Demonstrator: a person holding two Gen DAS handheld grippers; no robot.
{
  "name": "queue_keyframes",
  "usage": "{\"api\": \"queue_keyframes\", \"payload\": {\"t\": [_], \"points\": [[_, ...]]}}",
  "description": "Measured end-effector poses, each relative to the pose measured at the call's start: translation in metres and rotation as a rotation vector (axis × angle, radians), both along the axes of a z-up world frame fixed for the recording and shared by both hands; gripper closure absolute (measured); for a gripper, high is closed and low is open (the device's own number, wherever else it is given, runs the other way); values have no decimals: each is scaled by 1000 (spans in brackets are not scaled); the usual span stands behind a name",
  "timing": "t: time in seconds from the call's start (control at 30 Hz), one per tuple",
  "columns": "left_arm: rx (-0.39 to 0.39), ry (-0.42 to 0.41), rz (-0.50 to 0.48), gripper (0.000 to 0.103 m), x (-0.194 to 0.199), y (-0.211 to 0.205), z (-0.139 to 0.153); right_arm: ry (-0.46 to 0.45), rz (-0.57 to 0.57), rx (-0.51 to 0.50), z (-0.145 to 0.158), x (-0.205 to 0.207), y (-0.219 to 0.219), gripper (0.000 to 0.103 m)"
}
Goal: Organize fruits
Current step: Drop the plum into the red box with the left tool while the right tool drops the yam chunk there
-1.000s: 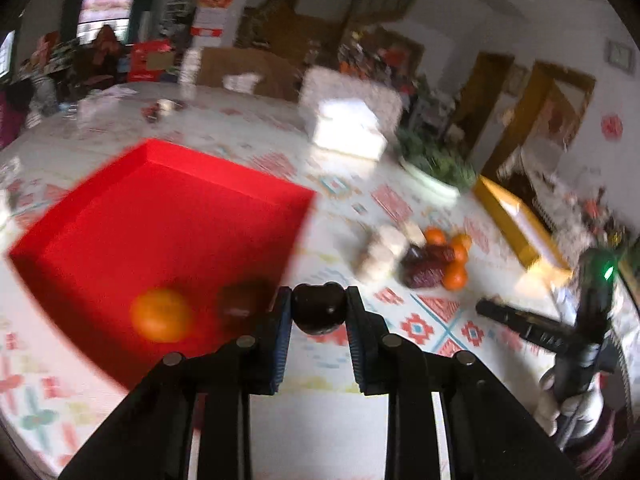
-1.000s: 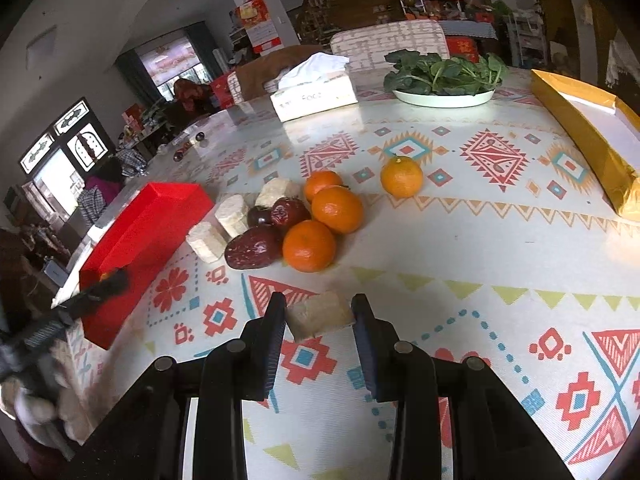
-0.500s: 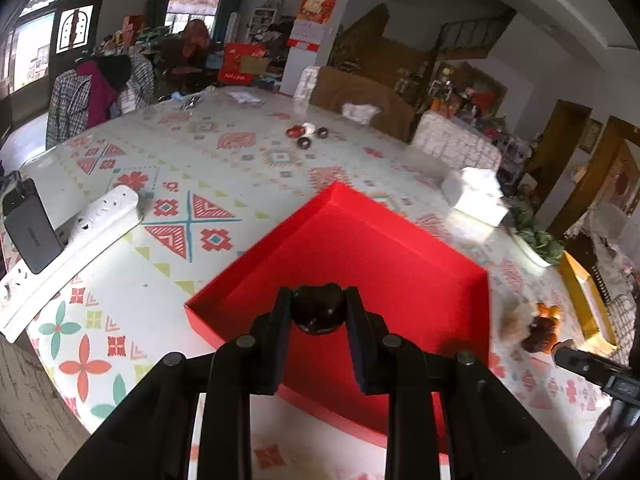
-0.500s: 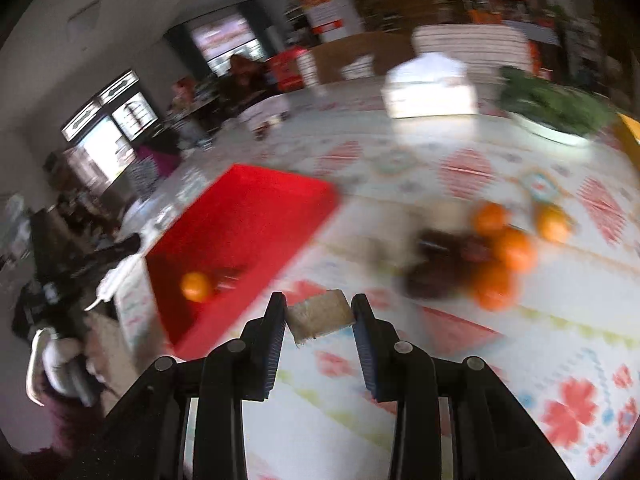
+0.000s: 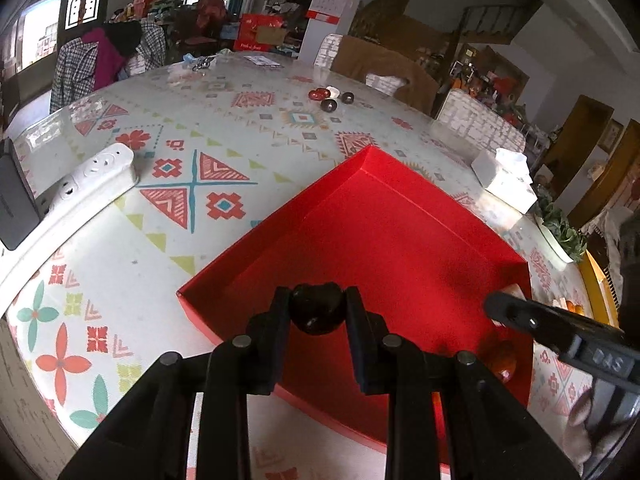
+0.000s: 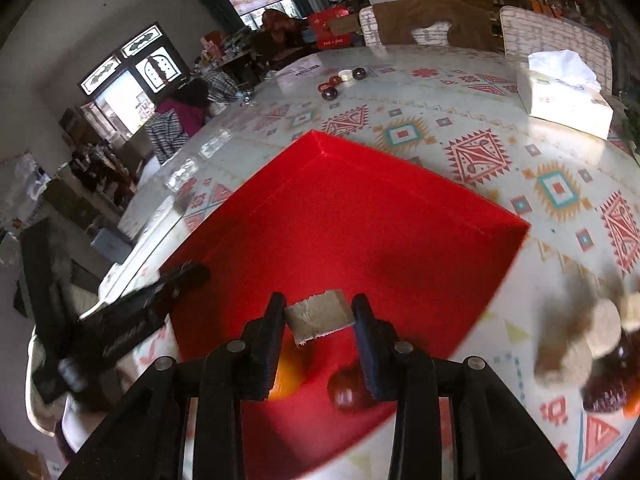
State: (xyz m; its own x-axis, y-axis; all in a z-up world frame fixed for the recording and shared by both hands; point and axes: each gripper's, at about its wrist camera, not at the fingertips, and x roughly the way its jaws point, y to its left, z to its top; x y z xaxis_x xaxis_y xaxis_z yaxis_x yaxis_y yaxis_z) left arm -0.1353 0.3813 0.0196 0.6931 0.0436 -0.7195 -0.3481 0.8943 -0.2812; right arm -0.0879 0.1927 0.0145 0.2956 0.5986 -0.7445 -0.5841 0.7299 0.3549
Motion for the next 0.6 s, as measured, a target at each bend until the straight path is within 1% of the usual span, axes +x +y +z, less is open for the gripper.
{"api": "queue_keyframes", "payload": {"t": [0.1, 0.13, 0.17, 0.2, 0.23, 0.3, 0.33, 0.43, 0.53, 0.6], "points": [[-4, -4, 3, 73, -1, -1, 0, 15, -11, -4, -3, 5, 3, 64], [-7, -6, 2, 67, -1, -1, 0, 25, -13, 5, -4, 6, 2, 63], [-9, -10, 0, 63, 0, -1, 0, 30, -15, 15, -3, 6, 0, 59], [-4, -13, 1, 62, 0, -2, 1, 28, -19, 21, -3, 7, -1, 53], [2, -12, 6, 61, -1, -4, 2, 22, -27, 23, -2, 6, -4, 50], [5, -32, 12, 61, -6, -6, 8, 22, -18, 26, 0, 0, -9, 50], [11, -44, 21, 60, -10, -6, 11, 16, 5, 27, 2, -6, -9, 50], [42, -89, 81, 48, -28, -4, 23, -23, 109, 7, 8, -41, -7, 50], [53, -108, 146, 47, -45, 1, 31, -34, 227, -13, 4, -79, 0, 50], [62, -102, 167, 47, -51, 2, 33, -51, 266, -60, -6, -96, 7, 52]]}}
